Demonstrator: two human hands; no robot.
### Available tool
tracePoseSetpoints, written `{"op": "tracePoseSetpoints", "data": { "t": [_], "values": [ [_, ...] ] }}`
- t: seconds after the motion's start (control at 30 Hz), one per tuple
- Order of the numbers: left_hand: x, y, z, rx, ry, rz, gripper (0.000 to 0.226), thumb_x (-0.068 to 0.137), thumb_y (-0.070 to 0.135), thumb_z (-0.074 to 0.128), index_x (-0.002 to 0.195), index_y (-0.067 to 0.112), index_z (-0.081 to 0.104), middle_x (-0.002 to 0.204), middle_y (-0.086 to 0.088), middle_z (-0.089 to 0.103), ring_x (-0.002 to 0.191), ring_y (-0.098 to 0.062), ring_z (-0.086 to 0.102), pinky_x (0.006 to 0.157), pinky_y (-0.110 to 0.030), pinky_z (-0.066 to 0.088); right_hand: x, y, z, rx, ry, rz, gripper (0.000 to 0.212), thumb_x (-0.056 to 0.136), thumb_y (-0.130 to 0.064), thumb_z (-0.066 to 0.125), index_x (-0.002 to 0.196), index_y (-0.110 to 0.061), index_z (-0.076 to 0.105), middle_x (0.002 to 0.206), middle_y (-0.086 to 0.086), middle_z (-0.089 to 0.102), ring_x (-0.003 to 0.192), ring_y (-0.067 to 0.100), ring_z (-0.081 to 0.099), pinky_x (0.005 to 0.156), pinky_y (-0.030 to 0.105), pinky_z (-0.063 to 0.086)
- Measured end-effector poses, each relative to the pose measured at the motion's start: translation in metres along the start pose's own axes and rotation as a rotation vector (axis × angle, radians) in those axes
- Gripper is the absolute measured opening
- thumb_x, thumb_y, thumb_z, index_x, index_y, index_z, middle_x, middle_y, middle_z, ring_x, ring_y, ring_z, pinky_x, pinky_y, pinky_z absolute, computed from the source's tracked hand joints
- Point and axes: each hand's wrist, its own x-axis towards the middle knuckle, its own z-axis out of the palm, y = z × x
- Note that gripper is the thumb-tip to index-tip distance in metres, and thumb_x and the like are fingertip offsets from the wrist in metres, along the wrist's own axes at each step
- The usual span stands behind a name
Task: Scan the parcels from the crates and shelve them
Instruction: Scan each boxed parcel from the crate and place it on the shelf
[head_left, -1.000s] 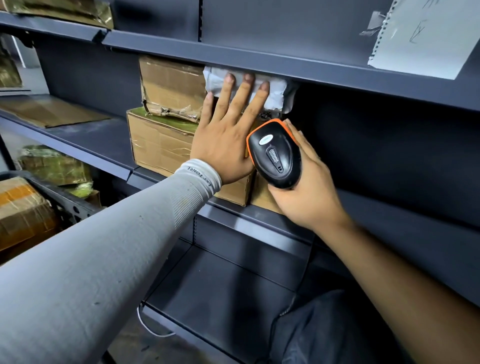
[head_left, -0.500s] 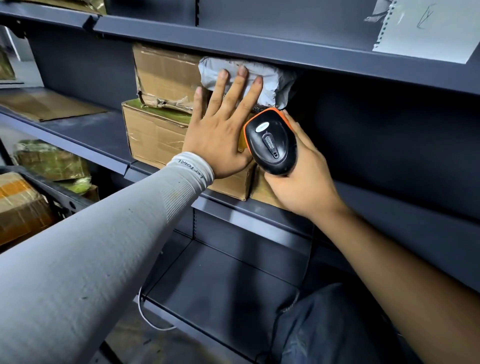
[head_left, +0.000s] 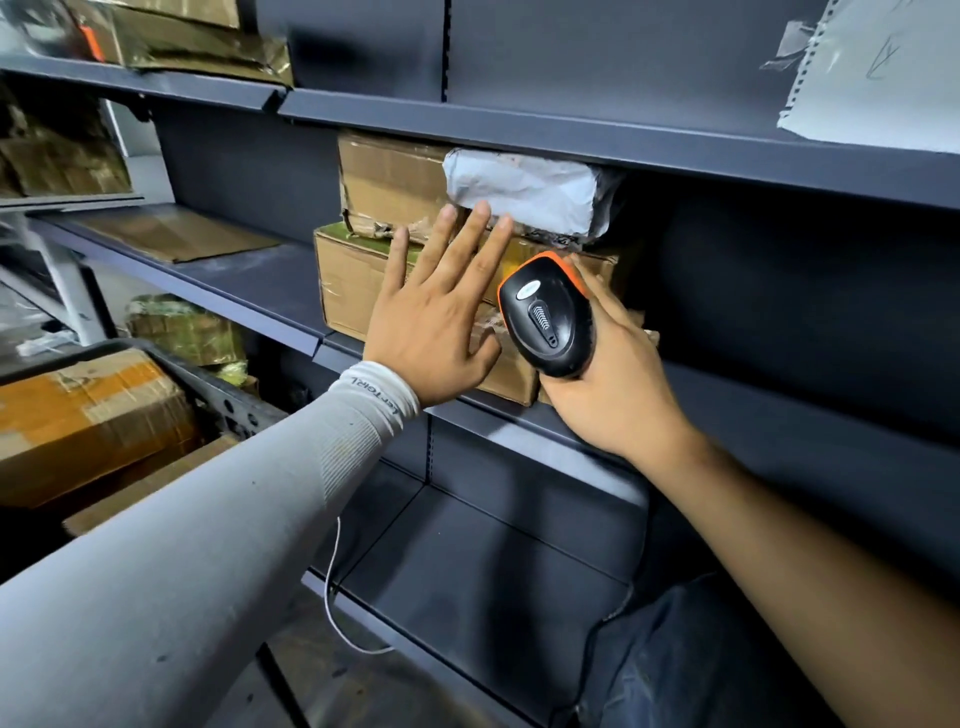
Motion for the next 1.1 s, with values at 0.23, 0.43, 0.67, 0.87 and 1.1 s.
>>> {"op": "tracePoseSetpoints", "data": {
  "t": [0.23,0.43,0.67,0.87,1.1],
  "values": [
    [-0.071,-0.036,-0.018,0.049,-0.143,-0.15,0.088,0.094,0.056,0.048,0.167,0.024,0.013,0.174,-0.002,0.013,0.16,-0.028,0.01,0.126,-0.061,0.01,-0.009,-0.024,0.041,0.037,-0.17,-0.02,0.086,0.088,-0.018,0.073,0.163,-0.019,0.03,0.17,-0.002,0.026,0.157,0.016,0.022,0.128,0.038,0.022],
    [-0.129,-0.07,-0.049,0.138,-0.291,-0.331,0.086,0.095,0.063,0.038,0.167,0.026,0.008,0.175,0.0,0.01,0.161,-0.027,0.008,0.125,-0.061,0.009,-0.015,-0.056,0.088,0.182,-0.202,-0.074,0.079,0.088,-0.013,0.073,0.159,-0.017,0.04,0.164,0.002,0.04,0.152,0.019,0.034,0.124,0.036,0.029],
    [-0.195,-0.101,-0.09,0.249,-0.436,-0.514,0.083,0.098,0.065,0.033,0.167,0.03,0.002,0.175,0.003,0.002,0.161,-0.024,-0.002,0.126,-0.062,0.001,-0.023,-0.095,0.141,0.26,-0.391,-0.046,0.086,0.084,-0.015,0.072,0.161,-0.025,0.035,0.166,-0.004,0.037,0.153,0.02,0.035,0.122,0.04,0.034],
    [-0.25,-0.127,-0.14,0.353,-0.511,-0.659,0.085,0.095,0.07,0.024,0.167,0.029,0.004,0.175,0.002,0.003,0.161,-0.026,0.0,0.126,-0.063,0.002,-0.029,-0.149,0.182,0.338,-0.533,-0.064,0.082,0.087,-0.011,0.072,0.161,-0.017,0.035,0.166,0.002,0.036,0.153,0.022,0.035,0.124,0.035,0.029],
    [-0.298,-0.159,-0.202,0.444,-0.62,-0.88,0.093,0.088,0.082,0.018,0.165,0.036,-0.005,0.174,0.008,-0.006,0.16,-0.02,-0.009,0.123,-0.069,0.0,-0.027,-0.226,0.231,0.424,-0.735,-0.152,0.068,0.087,-0.018,0.067,0.151,-0.032,0.049,0.152,-0.007,0.054,0.137,0.021,0.051,0.105,0.025,0.039]
  ]
}}
